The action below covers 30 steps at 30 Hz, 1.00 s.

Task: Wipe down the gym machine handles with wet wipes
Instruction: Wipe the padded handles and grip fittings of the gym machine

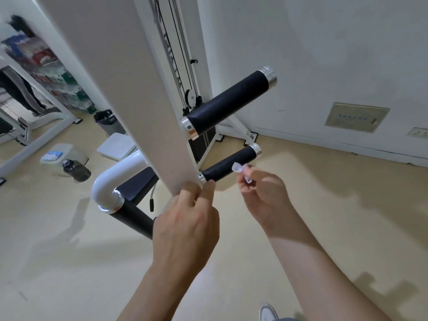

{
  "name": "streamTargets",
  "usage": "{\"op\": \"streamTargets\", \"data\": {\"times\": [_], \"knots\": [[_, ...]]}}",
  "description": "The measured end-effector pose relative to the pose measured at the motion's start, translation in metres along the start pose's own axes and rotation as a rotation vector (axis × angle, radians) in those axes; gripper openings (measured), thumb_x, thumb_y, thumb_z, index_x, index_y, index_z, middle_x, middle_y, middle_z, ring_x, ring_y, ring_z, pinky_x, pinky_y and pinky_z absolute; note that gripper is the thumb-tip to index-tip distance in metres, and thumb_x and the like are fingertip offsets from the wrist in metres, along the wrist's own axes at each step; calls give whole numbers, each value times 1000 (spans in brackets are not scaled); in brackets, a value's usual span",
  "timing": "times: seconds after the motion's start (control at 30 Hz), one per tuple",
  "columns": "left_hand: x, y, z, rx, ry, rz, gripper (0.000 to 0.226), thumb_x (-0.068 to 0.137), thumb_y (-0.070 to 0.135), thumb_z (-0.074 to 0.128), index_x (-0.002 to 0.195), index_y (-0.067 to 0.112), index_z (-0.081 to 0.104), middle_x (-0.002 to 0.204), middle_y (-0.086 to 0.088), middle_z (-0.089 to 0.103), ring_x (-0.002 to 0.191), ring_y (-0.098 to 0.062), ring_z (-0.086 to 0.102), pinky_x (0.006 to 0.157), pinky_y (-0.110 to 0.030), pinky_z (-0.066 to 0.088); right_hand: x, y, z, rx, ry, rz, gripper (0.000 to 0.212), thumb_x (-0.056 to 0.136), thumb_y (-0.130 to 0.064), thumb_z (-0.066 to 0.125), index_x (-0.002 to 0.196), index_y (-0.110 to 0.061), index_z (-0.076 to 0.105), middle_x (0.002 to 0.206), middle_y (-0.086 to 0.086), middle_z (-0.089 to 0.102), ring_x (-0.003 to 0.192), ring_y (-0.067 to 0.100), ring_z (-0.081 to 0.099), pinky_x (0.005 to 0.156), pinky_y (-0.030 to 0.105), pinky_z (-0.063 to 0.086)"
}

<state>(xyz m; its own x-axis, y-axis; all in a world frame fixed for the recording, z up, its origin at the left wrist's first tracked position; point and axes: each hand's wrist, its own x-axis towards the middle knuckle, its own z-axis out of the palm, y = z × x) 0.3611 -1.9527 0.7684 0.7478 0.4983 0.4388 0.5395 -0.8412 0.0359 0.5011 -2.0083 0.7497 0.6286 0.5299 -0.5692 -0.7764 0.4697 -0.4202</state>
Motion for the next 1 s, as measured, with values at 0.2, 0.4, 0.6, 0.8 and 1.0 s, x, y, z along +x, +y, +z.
{"op": "streamTargets", "data": {"times": [0.2, 0.4, 0.6, 0.8, 1.0], "knots": [[0, -16, -1, -1, 1, -58, 24, 79, 15, 57, 100, 18, 69, 72, -6, 56, 61, -30, 55, 42, -30, 37, -4, 42, 5, -368, -144, 75, 13, 86, 7, 56, 75, 1, 60, 62, 5, 50, 56, 10, 45, 58, 21, 41], [-5, -23, 3, -36, 71, -12, 8, 82, 16, 53, 82, 16, 60, 65, -6, 47, 59, -29, 51, 46, -29, 31, -4, 59, 15, -442, -99, 58, 19, 81, 13, 46, 87, 7, 63, 66, 9, 48, 55, 11, 41, 56, 22, 36], [-5, -27, 11, -33, 137, 52, 20, 78, 9, 60, 94, 15, 70, 66, -7, 48, 60, -29, 53, 44, -30, 39, -11, 60, 3, -560, -55, 6, 23, 82, 10, 50, 73, -1, 68, 57, 5, 46, 52, 12, 37, 54, 23, 33], [-7, -28, 11, -66, 126, 46, 24, 76, 9, 61, 96, 14, 73, 66, -6, 48, 62, -28, 53, 45, -32, 42, -11, 72, 5, -680, -31, -126, 17, 88, -7, 57, 87, 7, 68, 69, 8, 51, 57, 14, 39, 56, 24, 37], [-2, -31, 12, -121, 131, 43, 5, 77, 8, 63, 79, 9, 67, 66, -8, 51, 61, -30, 54, 47, -34, 44, -24, 61, -2, -755, -114, -250, 16, 89, -16, 64, 82, -10, 75, 65, -3, 61, 55, 7, 45, 55, 17, 43]]}}
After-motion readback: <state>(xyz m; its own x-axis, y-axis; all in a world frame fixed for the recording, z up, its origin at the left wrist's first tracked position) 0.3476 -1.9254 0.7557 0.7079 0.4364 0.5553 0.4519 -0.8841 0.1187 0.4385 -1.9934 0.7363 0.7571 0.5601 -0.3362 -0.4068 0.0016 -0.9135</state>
